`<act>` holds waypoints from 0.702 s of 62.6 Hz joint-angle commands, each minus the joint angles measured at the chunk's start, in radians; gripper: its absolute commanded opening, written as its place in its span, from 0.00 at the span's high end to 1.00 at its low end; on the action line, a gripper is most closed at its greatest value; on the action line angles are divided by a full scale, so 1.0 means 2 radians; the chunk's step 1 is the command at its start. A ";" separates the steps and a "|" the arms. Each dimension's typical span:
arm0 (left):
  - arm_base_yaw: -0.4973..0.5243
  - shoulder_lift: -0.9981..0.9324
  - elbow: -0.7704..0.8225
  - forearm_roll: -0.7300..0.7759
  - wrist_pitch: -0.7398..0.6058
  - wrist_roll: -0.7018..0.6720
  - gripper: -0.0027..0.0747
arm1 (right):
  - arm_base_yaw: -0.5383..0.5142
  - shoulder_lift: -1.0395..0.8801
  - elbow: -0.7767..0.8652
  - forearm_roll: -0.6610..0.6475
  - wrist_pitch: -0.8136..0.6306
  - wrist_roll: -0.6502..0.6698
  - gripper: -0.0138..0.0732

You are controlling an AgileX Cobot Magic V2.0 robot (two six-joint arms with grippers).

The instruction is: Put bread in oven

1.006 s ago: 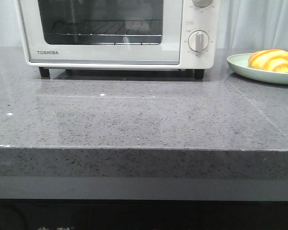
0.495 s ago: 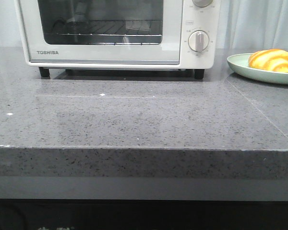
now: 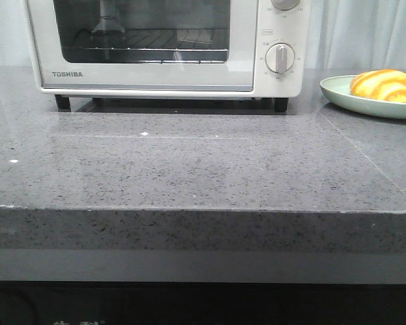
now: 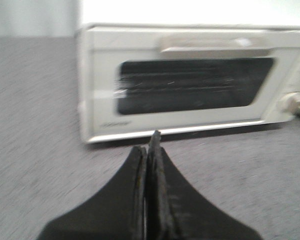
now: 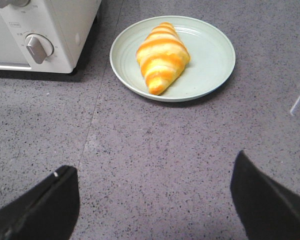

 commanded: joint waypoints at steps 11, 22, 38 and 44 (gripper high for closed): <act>-0.087 0.090 -0.075 0.027 -0.132 0.001 0.99 | -0.003 0.003 -0.014 0.000 -0.035 -0.005 0.11; -0.090 0.163 -0.135 0.025 -0.156 0.001 0.99 | -0.003 0.003 -0.014 0.000 -0.035 -0.005 0.11; -0.092 0.260 -0.201 0.024 -0.195 0.001 0.99 | -0.003 0.003 -0.014 0.000 -0.035 -0.005 0.11; -0.092 0.287 -0.211 0.024 -0.221 0.001 0.99 | -0.003 0.003 -0.014 0.000 -0.035 -0.005 0.11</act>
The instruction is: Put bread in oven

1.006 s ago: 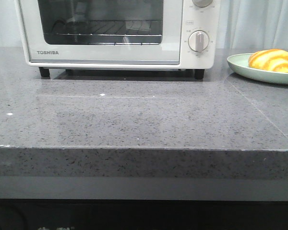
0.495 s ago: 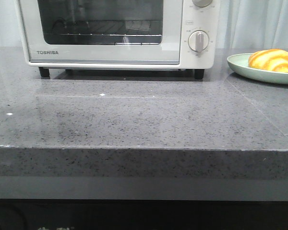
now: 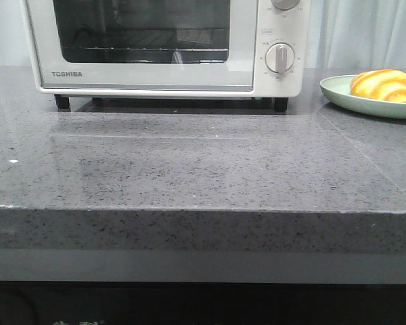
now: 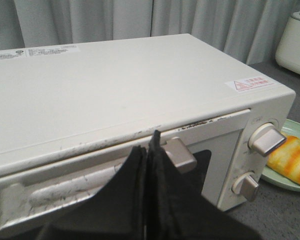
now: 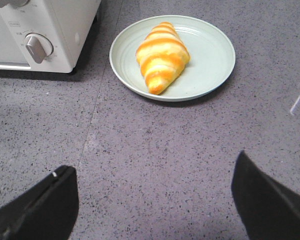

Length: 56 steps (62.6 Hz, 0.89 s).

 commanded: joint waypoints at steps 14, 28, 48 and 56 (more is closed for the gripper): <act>-0.003 0.042 -0.027 -0.001 -0.096 0.000 0.99 | -0.003 0.003 -0.014 0.000 -0.035 -0.005 0.11; -0.007 0.039 -0.027 -0.001 0.000 0.000 0.99 | -0.003 0.003 -0.014 0.000 -0.035 -0.005 0.11; -0.017 -0.025 -0.034 -0.003 0.296 0.000 0.99 | -0.003 0.003 -0.014 0.000 -0.035 -0.005 0.11; -0.017 -0.062 -0.054 -0.002 0.406 0.000 0.99 | -0.003 0.003 -0.014 0.000 -0.033 -0.005 0.11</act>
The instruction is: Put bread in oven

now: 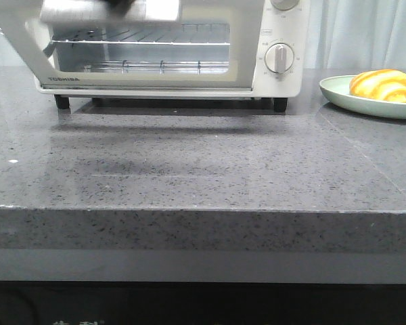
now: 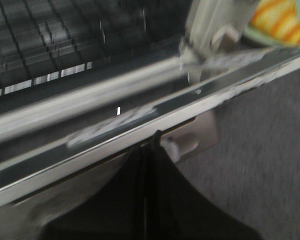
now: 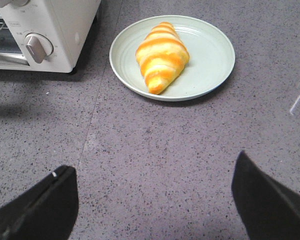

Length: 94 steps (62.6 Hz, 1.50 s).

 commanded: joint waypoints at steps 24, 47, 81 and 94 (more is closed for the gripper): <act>0.002 -0.206 0.047 0.055 0.101 -0.048 0.99 | -0.003 0.030 -0.033 0.000 -0.011 0.000 0.11; 0.002 -0.279 0.071 0.059 0.102 -0.057 0.99 | -0.003 0.219 -0.172 0.004 0.066 0.008 0.11; 0.002 -0.278 0.071 0.055 0.102 -0.057 0.99 | -0.011 0.481 -0.376 0.004 0.122 0.022 0.11; 0.002 -0.278 0.071 0.050 0.102 -0.057 0.99 | -0.013 0.538 -0.413 0.002 0.120 0.025 0.11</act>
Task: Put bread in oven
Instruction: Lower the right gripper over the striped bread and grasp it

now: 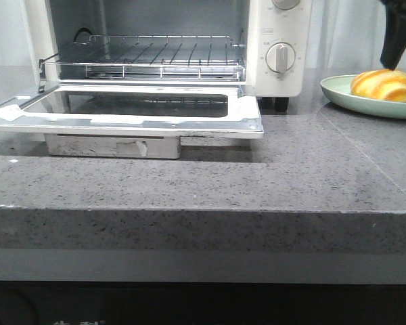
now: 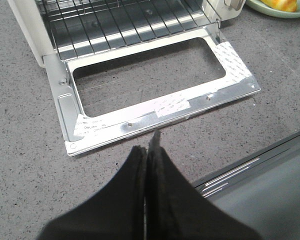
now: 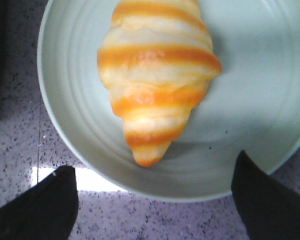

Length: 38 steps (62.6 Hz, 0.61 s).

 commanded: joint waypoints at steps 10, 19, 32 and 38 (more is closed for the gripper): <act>-0.001 -0.001 -0.013 -0.005 -0.030 -0.004 0.99 | -0.004 0.030 -0.047 0.000 -0.027 0.008 0.11; -0.001 -0.001 -0.013 -0.006 -0.030 -0.004 0.99 | -0.004 0.057 -0.054 0.003 -0.040 0.009 0.11; -0.001 -0.001 -0.013 -0.008 -0.030 -0.004 0.99 | -0.004 0.069 -0.054 0.007 -0.027 0.009 0.30; -0.001 -0.001 -0.013 -0.008 -0.030 -0.004 0.99 | -0.004 0.069 -0.054 0.007 -0.025 0.009 0.50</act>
